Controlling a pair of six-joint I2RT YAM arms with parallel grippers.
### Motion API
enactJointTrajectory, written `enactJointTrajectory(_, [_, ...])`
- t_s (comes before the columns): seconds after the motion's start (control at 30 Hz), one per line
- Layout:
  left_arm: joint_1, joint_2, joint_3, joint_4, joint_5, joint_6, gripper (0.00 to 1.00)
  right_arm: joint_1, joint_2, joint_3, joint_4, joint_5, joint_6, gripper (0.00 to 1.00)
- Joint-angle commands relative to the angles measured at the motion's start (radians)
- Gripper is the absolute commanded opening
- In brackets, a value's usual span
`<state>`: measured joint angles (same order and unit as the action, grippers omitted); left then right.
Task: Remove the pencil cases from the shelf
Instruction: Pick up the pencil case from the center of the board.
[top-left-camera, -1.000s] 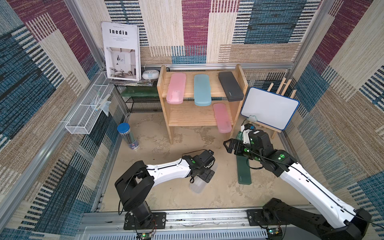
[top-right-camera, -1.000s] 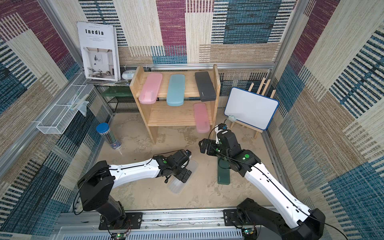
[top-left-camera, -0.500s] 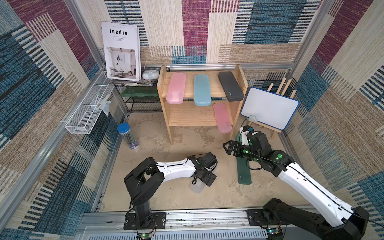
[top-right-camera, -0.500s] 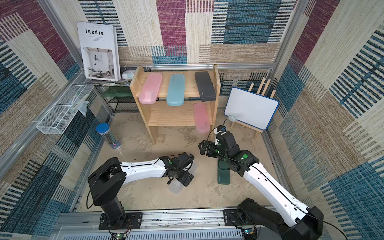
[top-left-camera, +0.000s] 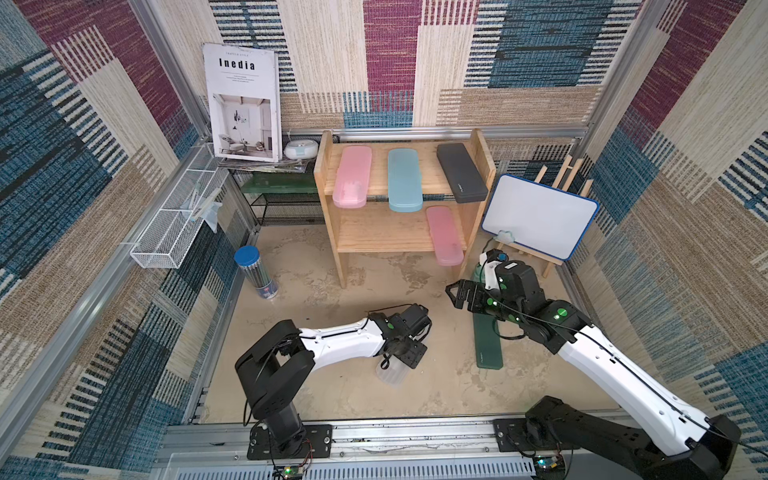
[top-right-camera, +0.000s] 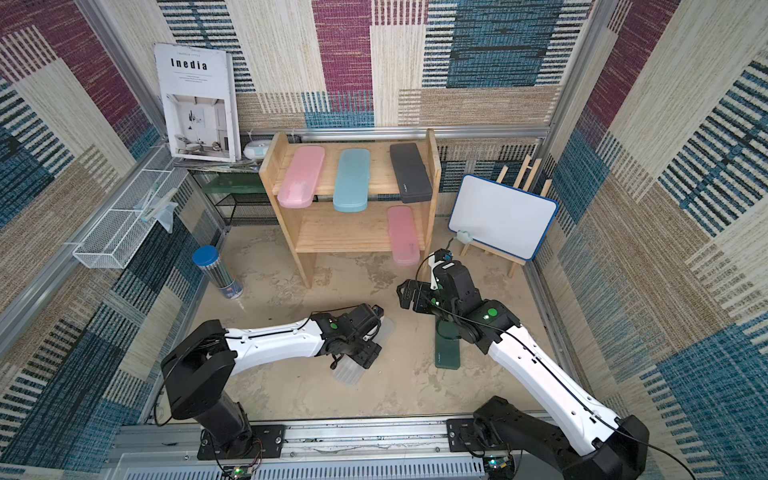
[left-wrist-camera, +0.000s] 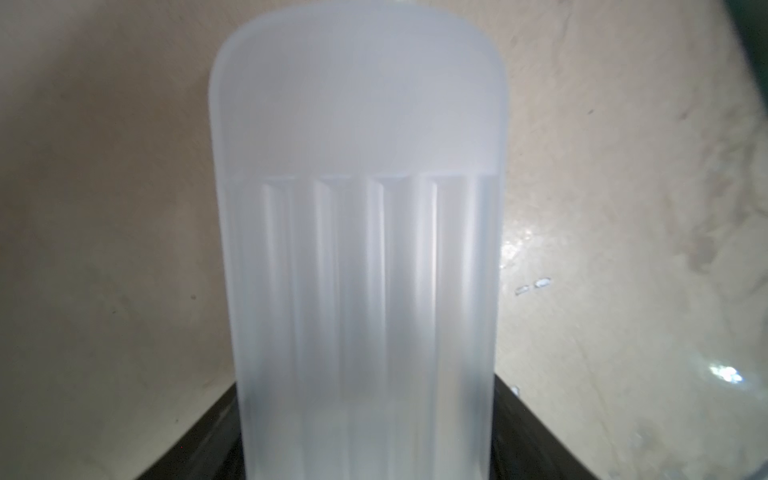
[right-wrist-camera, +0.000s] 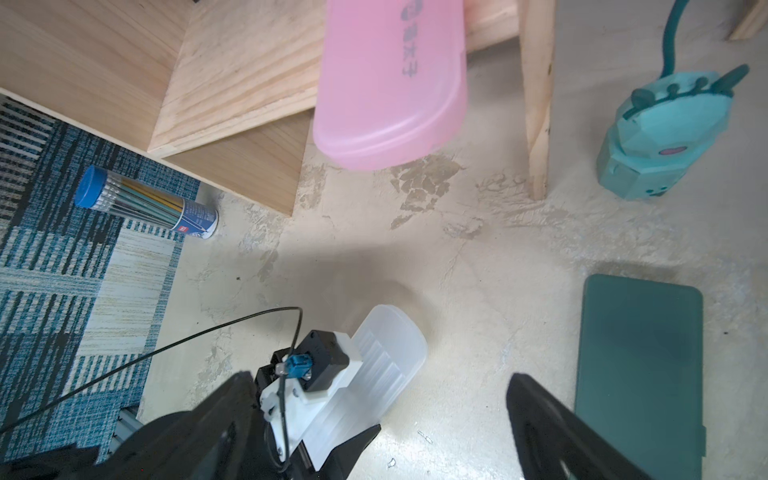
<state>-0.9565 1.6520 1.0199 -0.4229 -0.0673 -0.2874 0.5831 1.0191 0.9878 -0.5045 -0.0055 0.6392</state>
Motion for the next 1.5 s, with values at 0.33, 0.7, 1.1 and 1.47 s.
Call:
enactJointTrajectory(0.33, [0.279, -0.486, -0.164, 0.523, 0.877, -0.221, 0.74, 0.0, -0.134, 0.102, 0.24, -0.555, -0.186, 0.99])
enactJointTrajectory(0.7, [0.325, -0.591, -0.175, 0.731, 1.065, -0.376, 0.76, 0.01, -0.072, 0.028, 0.454, -0.69, -0.09, 0.99])
enactJointTrajectory(1.1, [0.328, -0.596, -0.181, 0.741, 1.04, -0.378, 0.77, 0.124, 0.037, 0.002, 0.592, -0.702, -0.051, 0.99])
enactJointTrajectory(1.47, [0.335, -0.599, -0.196, 0.719, 1.016, -0.365, 0.86, 0.13, 0.012, -0.035, 0.666, -0.683, -0.018, 0.76])
